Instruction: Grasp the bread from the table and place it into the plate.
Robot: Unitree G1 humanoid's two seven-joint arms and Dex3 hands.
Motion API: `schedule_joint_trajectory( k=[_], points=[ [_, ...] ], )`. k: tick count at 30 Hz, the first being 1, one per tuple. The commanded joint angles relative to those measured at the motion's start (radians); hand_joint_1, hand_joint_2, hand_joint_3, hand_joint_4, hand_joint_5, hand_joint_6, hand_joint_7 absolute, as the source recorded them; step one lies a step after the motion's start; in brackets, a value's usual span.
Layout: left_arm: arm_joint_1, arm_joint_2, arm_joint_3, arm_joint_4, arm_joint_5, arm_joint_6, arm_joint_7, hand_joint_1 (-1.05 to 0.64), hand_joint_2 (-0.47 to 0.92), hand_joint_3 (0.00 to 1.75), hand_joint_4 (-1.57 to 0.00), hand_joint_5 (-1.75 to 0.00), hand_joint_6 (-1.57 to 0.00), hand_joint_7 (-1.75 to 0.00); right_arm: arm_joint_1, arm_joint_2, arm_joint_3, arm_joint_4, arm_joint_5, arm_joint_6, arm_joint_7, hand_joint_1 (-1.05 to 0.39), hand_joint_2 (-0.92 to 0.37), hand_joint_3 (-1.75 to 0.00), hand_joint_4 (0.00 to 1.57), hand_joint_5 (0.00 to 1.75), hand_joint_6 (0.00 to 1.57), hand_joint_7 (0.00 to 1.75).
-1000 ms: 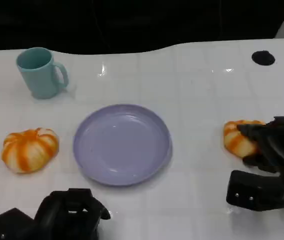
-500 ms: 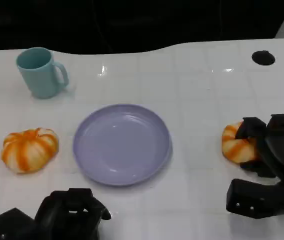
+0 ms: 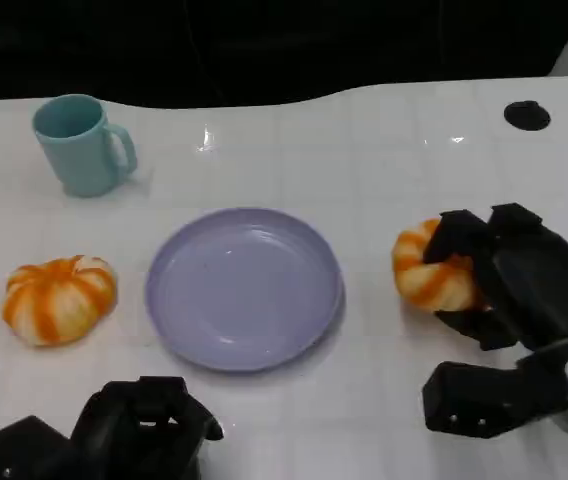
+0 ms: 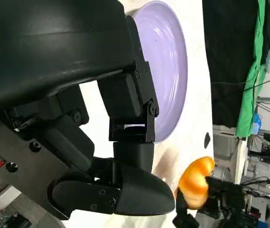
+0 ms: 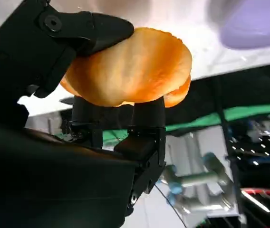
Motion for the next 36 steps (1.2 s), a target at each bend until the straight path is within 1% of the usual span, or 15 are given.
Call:
schedule_joint_trajectory(
  k=[1, 3, 8, 10, 11, 13, 16, 19, 21, 23, 25, 27, 34, 36],
  points=[
    [0.003, 0.01, 0.006, 0.005, -0.002, -0.003, 0.004, -1.05, 0.56, 0.64, -1.57, -1.24, -1.42, -0.77, 0.019, 0.016, 0.002, -0.084, 0.015, -0.028, 0.025, -0.18, -0.35, -1.35, 0.99, 1.75, 0.73, 1.75],
    [0.002, 0.011, 0.007, 0.009, -0.001, -0.006, 0.004, -1.05, 0.56, 0.64, -1.57, -1.23, -1.42, -0.77, 0.018, 0.039, 0.007, -0.125, 0.021, -0.037, 0.048, -0.19, -0.34, -1.36, 0.99, 1.75, 0.73, 1.75],
    [0.0, 0.008, 0.007, 0.01, -0.005, -0.001, 0.005, -1.05, 0.56, 0.63, -1.57, -1.23, -1.42, -0.77, -0.005, 0.095, 0.02, -0.177, 0.017, -0.016, 0.125, -0.19, -0.36, -1.37, 0.99, 1.75, 0.74, 1.74],
    [0.003, 0.007, 0.004, -0.003, 0.003, 0.015, 0.018, -1.05, 0.56, 0.63, -1.57, -1.24, -1.43, -0.77, -0.025, 0.124, 0.03, -0.187, 0.01, 0.008, 0.168, -0.19, -0.34, -1.34, 0.97, 1.75, 0.78, 1.63],
    [0.003, 0.008, 0.002, -0.007, 0.007, 0.02, 0.023, -1.05, 0.56, 0.63, -1.57, -1.25, -1.43, -0.77, -0.035, 0.136, 0.036, -0.182, 0.004, 0.013, 0.173, -0.19, -0.33, -1.34, 0.96, 1.75, 0.79, 1.6],
    [0.004, 0.009, 0.0, -0.005, 0.006, 0.014, 0.019, -1.05, 0.56, 0.63, -1.57, -1.26, -1.43, -0.77, -0.054, 0.165, 0.045, -0.167, 0.001, 0.024, 0.186, -0.18, -0.3, -1.34, 0.95, 1.75, 0.79, 1.61],
    [0.002, 0.01, -0.001, 0.008, 0.004, -0.006, 0.009, -1.05, 0.56, 0.64, -1.57, -1.24, -1.43, -0.76, -0.081, 0.205, 0.056, -0.131, 0.014, 0.011, 0.198, -0.18, -0.31, -1.34, 0.94, 1.75, 0.78, 1.63],
    [0.004, 0.01, -0.003, 0.006, 0.007, -0.007, 0.012, -1.05, 0.56, 0.65, -1.57, -1.23, -1.43, -0.76, -0.117, 0.241, 0.071, -0.078, 0.006, -0.004, 0.174, -0.18, -0.34, -1.3, 0.95, 1.75, 0.74, 1.72],
    [0.005, 0.01, -0.005, 0.004, 0.01, -0.006, 0.016, -1.05, 0.56, 0.65, -1.57, -1.23, -1.43, -0.76, -0.148, 0.264, 0.085, -0.027, 0.0, -0.019, 0.15, -0.2, -0.36, -1.25, 0.95, 1.75, 0.73, 1.74],
    [0.006, 0.009, -0.006, 0.002, 0.009, -0.005, 0.016, -1.05, 0.56, 0.65, -1.57, -1.23, -1.43, -0.77, -0.181, 0.287, 0.095, 0.027, -0.005, -0.028, 0.127, -0.2, -0.36, -1.21, 0.95, 1.75, 0.71, 1.74],
    [0.007, 0.008, -0.007, 0.005, 0.009, -0.011, 0.015, -1.05, 0.56, 0.65, -1.57, -1.23, -1.43, -0.76, -0.211, 0.309, 0.1, 0.077, 0.004, -0.033, 0.129, -0.2, -0.37, -1.17, 0.94, 1.75, 0.68, 1.75],
    [0.009, 0.008, -0.009, 0.002, 0.011, -0.011, 0.017, -1.05, 0.56, 0.66, -1.57, -1.23, -1.43, -0.76, -0.233, 0.323, 0.102, 0.118, 0.011, -0.041, 0.129, -0.2, -0.38, -1.15, 0.93, 1.75, 0.67, 1.75],
    [0.012, 0.009, -0.01, 0.006, 0.003, -0.024, 0.008, -1.05, 0.56, 0.66, -1.57, -1.24, -1.43, -0.75, -0.308, 0.384, 0.126, 0.272, 0.0, -0.041, 0.052, -0.19, -0.38, -1.11, 0.92, 1.75, 0.66, 1.75],
    [0.011, 0.009, -0.011, 0.009, 0.004, -0.028, 0.008, -1.05, 0.57, 0.64, -1.57, -1.22, -1.43, -0.75, -0.32, 0.395, 0.127, 0.302, 0.006, -0.041, 0.045, -0.17, -0.41, -1.08, 0.89, 1.75, 0.65, 1.75]
  ],
)
